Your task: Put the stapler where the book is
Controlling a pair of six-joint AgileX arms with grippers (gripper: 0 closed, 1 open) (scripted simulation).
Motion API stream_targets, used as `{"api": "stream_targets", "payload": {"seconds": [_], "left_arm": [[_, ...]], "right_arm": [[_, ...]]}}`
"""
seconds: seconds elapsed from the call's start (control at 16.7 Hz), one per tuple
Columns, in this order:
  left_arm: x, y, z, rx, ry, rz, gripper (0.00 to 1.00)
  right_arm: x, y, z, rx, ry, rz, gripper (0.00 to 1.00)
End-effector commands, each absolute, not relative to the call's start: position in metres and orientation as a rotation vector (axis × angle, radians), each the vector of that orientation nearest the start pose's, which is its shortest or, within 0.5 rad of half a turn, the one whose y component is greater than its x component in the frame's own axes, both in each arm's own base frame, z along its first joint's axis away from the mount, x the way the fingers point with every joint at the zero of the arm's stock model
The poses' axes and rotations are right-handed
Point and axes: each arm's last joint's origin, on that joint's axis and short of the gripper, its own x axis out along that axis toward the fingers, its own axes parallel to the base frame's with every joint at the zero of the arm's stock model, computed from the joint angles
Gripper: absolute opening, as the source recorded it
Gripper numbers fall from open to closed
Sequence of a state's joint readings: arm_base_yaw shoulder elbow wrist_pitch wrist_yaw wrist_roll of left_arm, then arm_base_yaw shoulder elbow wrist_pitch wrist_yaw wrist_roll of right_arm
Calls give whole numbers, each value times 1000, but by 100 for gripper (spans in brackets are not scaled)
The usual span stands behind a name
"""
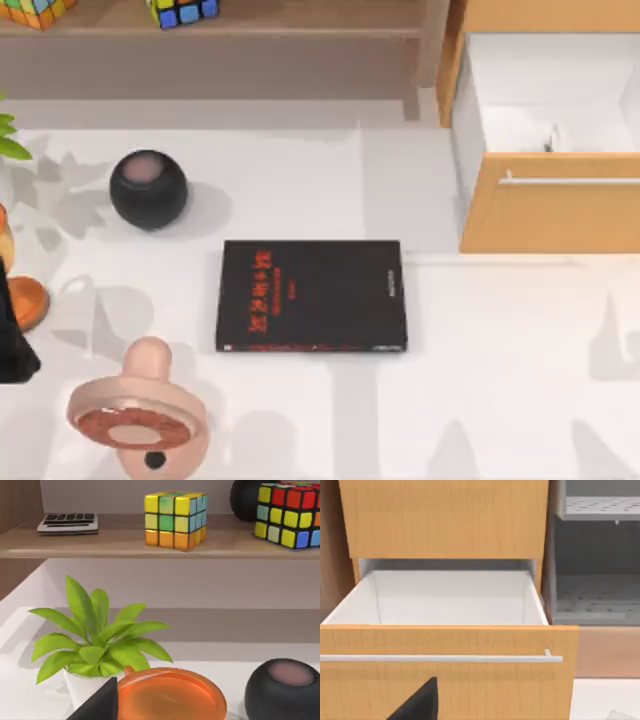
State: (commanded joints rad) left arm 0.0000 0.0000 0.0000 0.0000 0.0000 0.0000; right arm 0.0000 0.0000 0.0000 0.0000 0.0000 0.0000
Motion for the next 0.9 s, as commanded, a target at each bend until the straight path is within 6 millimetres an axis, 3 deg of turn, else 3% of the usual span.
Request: {"api": "stream_targets", "payload": {"seconds": [0.3,0.54,0.72,0.9], "left_arm": [[106,-1,160,0,0,0,100],[106,-1,160,0,0,0,100],[106,-1,160,0,0,0,100],[106,-1,160,0,0,0,100]], "right_arm": [[106,-1,172,4,44,3,100],[115,1,216,14,188,15,100],[142,5,263,21,354,25,100],[194,11,303,25,557,35,100]]}}
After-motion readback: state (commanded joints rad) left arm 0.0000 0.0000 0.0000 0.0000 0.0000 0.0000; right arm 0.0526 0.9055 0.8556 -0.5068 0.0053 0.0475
